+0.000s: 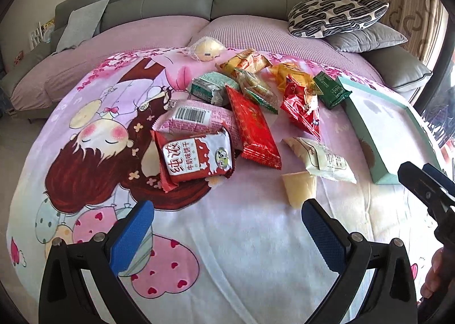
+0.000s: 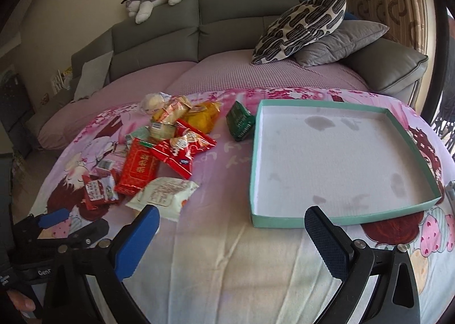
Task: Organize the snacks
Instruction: 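Grasp the pale green pastry packet with the right tool while the left tool grasps the red-white milk biscuit packet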
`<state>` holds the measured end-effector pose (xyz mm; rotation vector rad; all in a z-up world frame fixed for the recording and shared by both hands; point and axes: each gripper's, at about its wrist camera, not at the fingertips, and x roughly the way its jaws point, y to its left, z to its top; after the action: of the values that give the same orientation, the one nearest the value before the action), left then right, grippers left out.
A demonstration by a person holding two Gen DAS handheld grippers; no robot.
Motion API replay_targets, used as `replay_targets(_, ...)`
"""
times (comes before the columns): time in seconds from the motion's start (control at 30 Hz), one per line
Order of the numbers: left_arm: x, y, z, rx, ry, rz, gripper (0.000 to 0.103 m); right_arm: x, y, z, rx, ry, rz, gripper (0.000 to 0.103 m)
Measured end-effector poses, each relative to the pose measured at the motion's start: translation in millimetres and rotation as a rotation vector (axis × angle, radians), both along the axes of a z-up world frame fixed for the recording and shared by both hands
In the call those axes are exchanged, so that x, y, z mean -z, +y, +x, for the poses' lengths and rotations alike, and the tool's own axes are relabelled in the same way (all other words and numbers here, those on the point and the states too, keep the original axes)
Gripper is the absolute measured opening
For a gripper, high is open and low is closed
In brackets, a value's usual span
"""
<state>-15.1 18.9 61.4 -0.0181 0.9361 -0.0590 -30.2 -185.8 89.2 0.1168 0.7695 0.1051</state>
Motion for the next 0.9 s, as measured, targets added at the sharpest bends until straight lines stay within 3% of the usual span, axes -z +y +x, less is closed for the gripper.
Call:
replay_targets(0.13,-7,19,11,-0.045,-0.005,0.04,0.103,-5,23,25,-0.037,0.072,0.037,0.103)
replay_targets(0.33,-8,43,37,-0.07,0.056,0.007,0.103,6,52,59,-0.062,0.151,0.011,0.1)
replay_targets(0.6,19,46,67,-0.144,0.155,-0.073,0.102,31,71,85,-0.07,0.246,0.025,0.093)
replay_targets(0.77,29,42,73,-0.161,0.17,-0.062,0.099,48,71,90,-0.075,0.284,0.047,0.085)
replay_targets(0.9,33,42,78,-0.167,0.175,-0.112,0.094,57,70,90,-0.097,0.298,0.063,0.075)
